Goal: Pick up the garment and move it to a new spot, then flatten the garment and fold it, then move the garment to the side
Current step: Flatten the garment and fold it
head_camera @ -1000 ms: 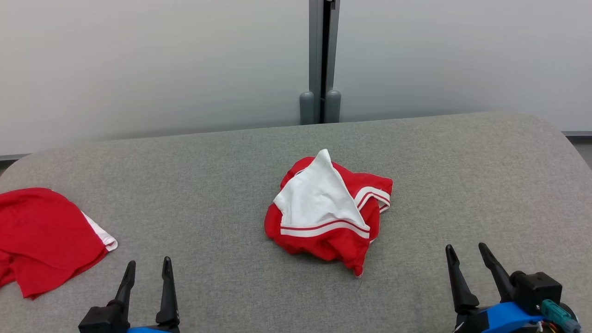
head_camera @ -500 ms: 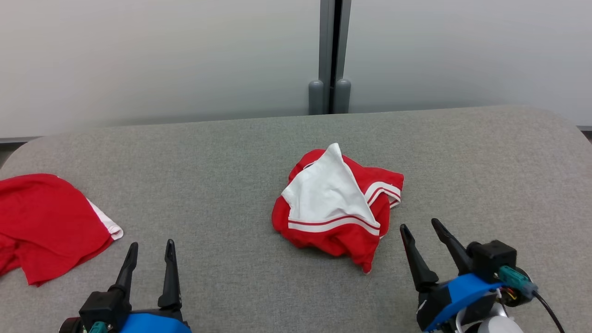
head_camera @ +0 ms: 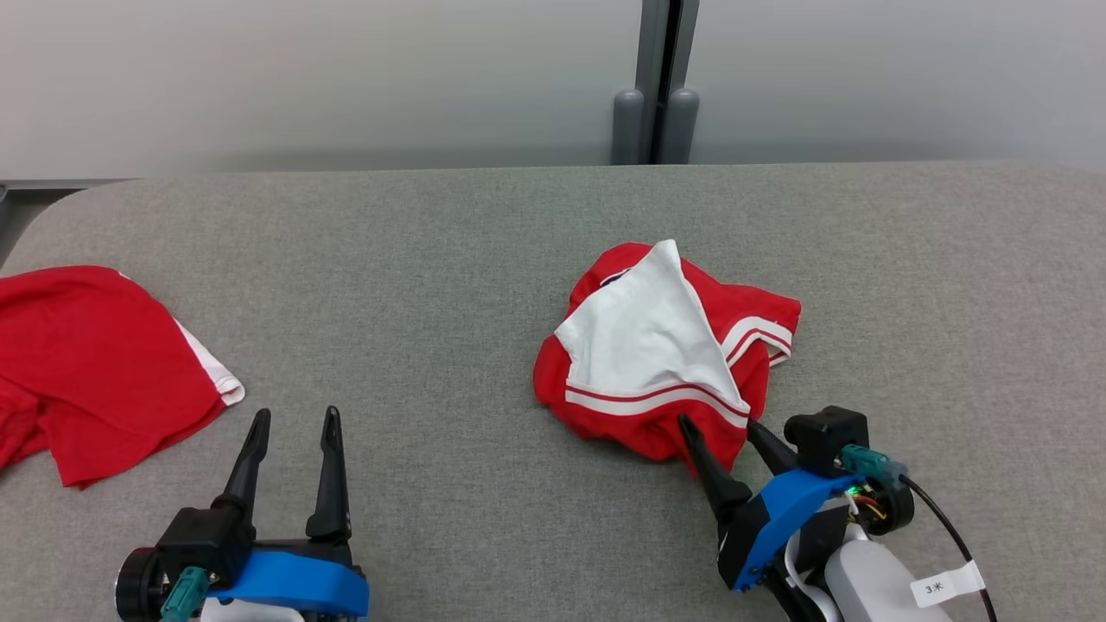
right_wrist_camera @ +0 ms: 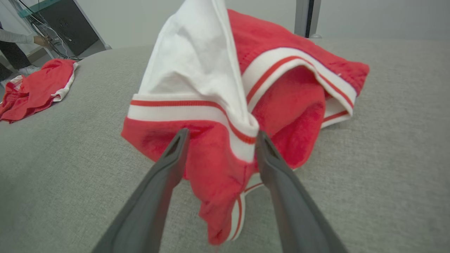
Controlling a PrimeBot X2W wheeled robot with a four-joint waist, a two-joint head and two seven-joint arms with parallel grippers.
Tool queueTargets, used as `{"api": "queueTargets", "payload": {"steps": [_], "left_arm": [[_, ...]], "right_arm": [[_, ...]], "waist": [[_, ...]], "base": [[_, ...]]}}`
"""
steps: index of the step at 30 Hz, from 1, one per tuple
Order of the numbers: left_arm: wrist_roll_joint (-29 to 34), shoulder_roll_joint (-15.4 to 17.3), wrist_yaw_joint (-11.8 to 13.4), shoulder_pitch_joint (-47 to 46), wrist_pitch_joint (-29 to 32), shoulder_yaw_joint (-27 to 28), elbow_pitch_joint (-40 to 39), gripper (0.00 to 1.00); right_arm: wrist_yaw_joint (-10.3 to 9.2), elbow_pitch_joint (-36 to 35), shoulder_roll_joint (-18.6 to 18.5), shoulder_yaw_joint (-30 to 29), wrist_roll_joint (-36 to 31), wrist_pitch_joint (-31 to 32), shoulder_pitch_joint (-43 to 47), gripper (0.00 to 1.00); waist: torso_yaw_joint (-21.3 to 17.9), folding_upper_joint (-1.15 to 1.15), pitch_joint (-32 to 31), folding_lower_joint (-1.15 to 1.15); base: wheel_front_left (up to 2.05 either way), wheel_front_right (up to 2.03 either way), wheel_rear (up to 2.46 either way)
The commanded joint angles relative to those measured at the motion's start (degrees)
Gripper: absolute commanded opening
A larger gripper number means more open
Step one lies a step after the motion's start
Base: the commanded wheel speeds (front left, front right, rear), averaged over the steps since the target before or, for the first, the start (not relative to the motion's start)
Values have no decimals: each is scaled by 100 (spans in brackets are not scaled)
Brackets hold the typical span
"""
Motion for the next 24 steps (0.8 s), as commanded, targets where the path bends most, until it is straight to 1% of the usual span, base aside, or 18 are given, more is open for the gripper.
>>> {"api": "queueTargets", "payload": {"steps": [1, 4, 6, 9, 12, 15, 18, 19, 20, 24], "left_arm": [[28, -15, -11, -104, -17, 5, -37, 100], [49, -19, -23, -86, -17, 37, -46, 100], [49, -24, -33, -67, -17, 51, -51, 100], [42, -31, -48, -26, -17, 85, -77, 100], [74, -35, -55, -4, -17, 106, -136, 100], [93, -40, -57, -8, -17, 136, -204, 100], [117, -48, -63, 14, -17, 142, -260, 100], [129, -51, -61, 16, -17, 142, -270, 100], [141, -54, -68, 21, -17, 137, -293, 100], [162, -65, -70, 37, -17, 153, -347, 100]], "right_arm": [[3, 93, -28, 42, 32, -155, -145, 0], [3, 138, -28, 82, 114, -422, -201, 0], [3, 44, -28, 60, 183, -588, -170, 0], [3, -310, -24, 225, 461, -656, -77, 0], [3, -781, -25, 427, 599, -528, -196, 0], [3, -1251, -21, 694, 559, -291, -617, 0], [3, -1597, -25, 938, 680, -69, -1145, 0], [3, -1691, -24, 996, 748, -12, -1349, 0], [3, -1837, -24, 1108, 939, 51, -1774, 0], [3, -2005, -23, 1339, 1406, 111, -2593, 0]], "waist": [[24, 0, 29, -1], [16, 0, 6, -1], [9, 0, -42, -1], [-24, 0, -121, -1], [-66, 0, -181, -1], [-119, 0, -198, -1], [-152, 0, -189, -1], [-155, 0, -182, -1], [-153, 0, -174, -1], [-181, 0, -122, -1]], "base": [[0, 0, 0], [0, 0, 0], [0, 0, 0], [0, 0, 0], [0, 0, 0], [0, 0, 0], [0, 0, 0], [0, 0, 0], [0, 0, 0], [0, 0, 0]]}}
